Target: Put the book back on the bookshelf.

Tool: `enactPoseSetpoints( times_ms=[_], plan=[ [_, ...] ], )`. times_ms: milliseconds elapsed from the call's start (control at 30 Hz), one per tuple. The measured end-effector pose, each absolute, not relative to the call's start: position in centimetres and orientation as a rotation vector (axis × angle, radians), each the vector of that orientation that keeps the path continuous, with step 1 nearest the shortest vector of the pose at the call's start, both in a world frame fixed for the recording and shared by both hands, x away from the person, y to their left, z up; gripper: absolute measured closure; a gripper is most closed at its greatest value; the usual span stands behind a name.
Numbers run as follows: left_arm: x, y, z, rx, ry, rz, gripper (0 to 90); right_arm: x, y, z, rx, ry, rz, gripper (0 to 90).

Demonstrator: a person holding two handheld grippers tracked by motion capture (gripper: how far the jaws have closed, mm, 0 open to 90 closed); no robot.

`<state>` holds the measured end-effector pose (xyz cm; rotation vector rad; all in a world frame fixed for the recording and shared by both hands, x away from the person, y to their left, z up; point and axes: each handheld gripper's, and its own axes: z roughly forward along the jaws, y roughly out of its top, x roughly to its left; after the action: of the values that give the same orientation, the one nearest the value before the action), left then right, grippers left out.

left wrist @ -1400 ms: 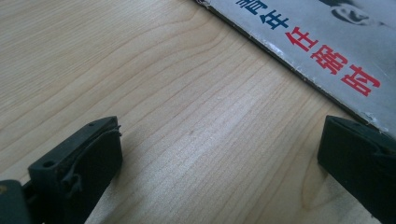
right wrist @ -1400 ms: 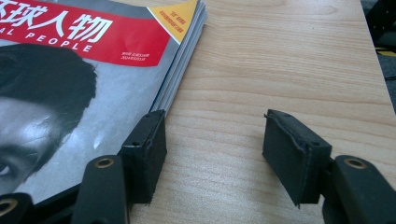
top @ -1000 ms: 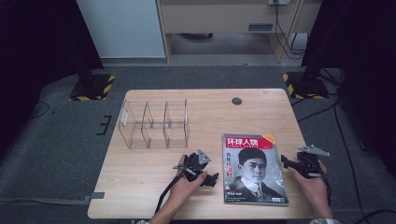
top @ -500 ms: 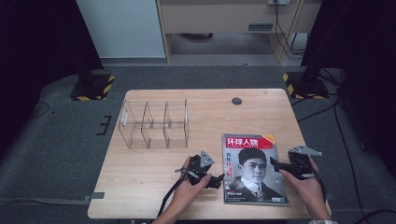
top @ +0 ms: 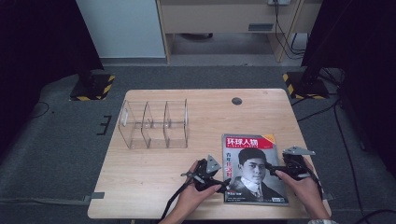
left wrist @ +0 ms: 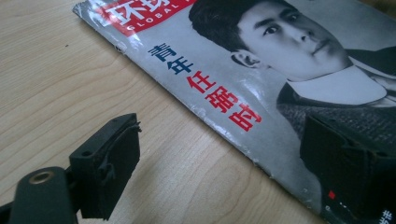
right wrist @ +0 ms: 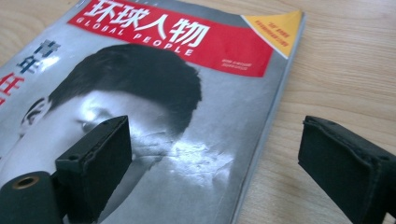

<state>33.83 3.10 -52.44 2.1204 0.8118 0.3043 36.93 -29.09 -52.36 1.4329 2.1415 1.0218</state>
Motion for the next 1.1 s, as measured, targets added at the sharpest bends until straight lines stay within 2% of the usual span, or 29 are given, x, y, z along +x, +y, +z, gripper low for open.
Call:
enactPoseSetpoints(
  times_ms=[400,1100],
  plan=[
    [32.6,1.6,-52.6,2.150,0.726,0.298,20.3,37.1,-28.8,-52.8,1.427,2.184,1.004,11.5],
    [32.2,0.5,-53.4,2.203,0.695,0.248,20.8,37.2,-28.3,-53.3,1.420,2.213,0.986,12.4]
  ],
)
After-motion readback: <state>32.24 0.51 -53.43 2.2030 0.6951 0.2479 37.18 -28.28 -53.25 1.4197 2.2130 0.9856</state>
